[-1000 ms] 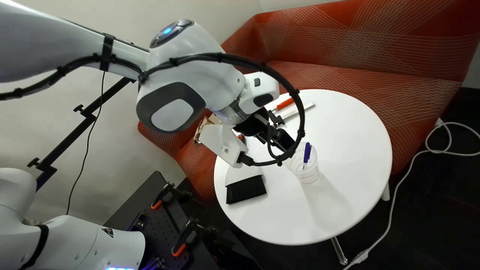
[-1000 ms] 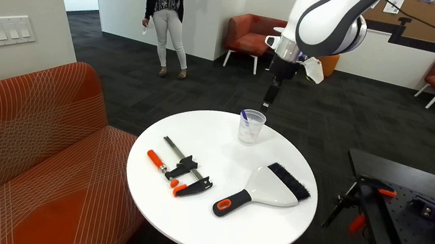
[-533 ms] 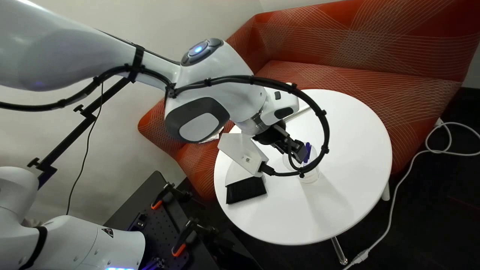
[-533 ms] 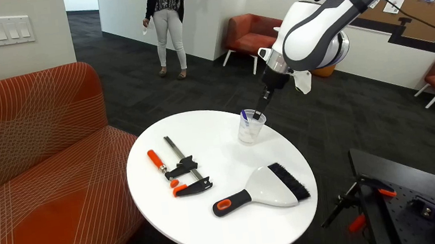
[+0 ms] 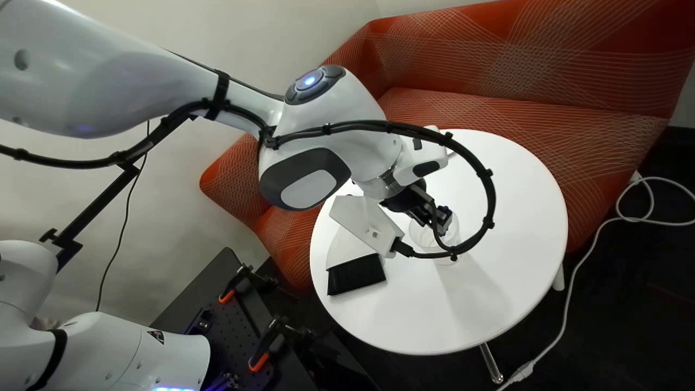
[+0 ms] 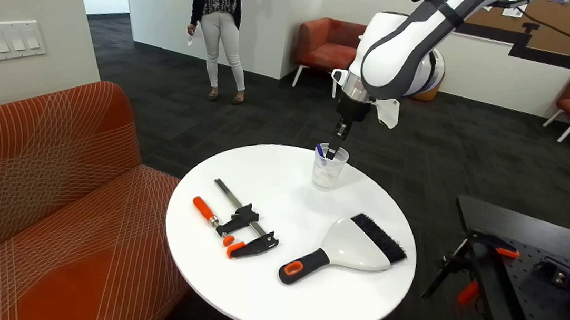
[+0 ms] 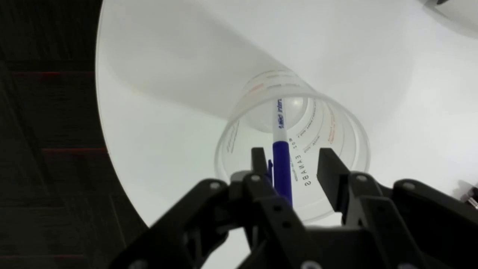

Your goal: Pick the marker from the cup and put it on the table

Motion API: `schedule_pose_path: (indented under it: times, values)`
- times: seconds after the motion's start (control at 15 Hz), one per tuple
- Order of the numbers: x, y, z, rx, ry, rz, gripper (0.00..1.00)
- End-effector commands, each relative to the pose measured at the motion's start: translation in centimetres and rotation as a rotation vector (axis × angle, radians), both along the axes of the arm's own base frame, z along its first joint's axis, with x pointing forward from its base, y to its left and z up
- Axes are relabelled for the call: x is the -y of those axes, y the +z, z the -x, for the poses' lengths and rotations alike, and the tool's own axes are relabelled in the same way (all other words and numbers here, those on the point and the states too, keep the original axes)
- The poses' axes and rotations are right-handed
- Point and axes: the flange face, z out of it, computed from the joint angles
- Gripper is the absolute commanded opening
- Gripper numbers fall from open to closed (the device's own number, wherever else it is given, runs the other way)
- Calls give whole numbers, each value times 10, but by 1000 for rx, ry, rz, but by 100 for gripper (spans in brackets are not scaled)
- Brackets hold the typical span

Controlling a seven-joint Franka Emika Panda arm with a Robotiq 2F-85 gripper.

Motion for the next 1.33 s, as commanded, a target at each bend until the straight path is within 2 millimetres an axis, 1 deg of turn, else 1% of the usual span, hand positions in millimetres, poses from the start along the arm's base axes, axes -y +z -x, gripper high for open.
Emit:
schedule_pose_path:
  times: [0.0,0.2,0.27,0.4,0.47,0.53,0.67,0.73,0.8,1.07,1.27]
  values:
    - [6,-11,-12,38,-16,11,41]
    - [9,-21,-17,62,-16,18,42]
    - [9,-24,-19,70,-17,18,40]
    - [11,-32,-22,76,-19,21,39]
    - [11,-36,-23,77,-20,23,32]
    - [11,-39,-23,80,-20,26,14]
    - [11,-39,-21,89,-28,38,1]
    - [11,-37,-18,95,-45,45,0]
    - [9,-32,-15,108,-56,55,4]
    - [4,-17,-2,149,-82,62,4]
    - [-2,0,13,157,-83,59,4]
